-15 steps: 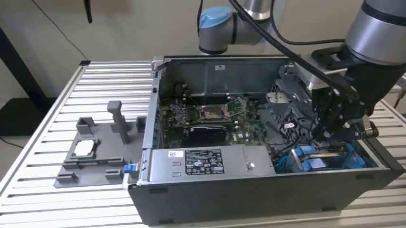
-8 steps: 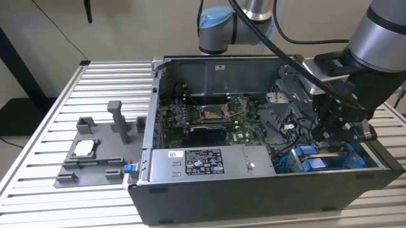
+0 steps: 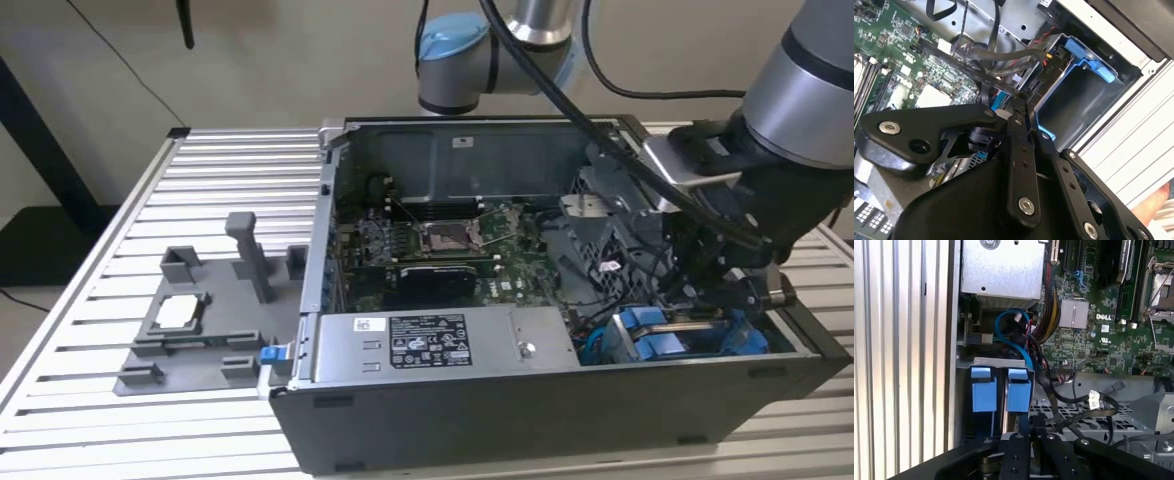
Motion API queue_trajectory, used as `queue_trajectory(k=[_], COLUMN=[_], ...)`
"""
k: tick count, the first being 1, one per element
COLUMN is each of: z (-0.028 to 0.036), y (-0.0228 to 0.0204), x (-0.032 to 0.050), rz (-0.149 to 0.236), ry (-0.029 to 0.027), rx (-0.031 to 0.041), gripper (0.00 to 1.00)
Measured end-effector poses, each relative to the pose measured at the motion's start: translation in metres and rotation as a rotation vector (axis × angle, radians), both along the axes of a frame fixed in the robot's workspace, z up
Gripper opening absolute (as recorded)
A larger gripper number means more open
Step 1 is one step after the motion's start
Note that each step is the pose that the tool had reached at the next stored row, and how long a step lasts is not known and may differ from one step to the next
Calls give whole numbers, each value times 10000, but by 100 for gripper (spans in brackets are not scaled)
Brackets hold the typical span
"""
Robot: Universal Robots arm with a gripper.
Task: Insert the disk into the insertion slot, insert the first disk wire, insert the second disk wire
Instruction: 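Insert the second disk wire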
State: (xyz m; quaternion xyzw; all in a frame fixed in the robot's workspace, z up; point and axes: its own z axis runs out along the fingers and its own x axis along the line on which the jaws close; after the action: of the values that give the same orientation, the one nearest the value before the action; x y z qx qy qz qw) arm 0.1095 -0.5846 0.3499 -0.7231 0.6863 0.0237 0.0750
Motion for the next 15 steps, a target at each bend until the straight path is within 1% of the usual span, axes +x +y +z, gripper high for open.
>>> queue_trajectory(k=[2,4,6,10,13,15], z=[-13,-25,-27,-32,-38,-38], y=[-10,-20,-33,-57,-69,-80], x=[5,10,20,53,62,73], rz=[-36,-73,-87,-91,-113,-121], ry=[0,0,7,50,61,77], rx=[74,133,156,226,287,302], gripper=[15,15,15,15,15,15])
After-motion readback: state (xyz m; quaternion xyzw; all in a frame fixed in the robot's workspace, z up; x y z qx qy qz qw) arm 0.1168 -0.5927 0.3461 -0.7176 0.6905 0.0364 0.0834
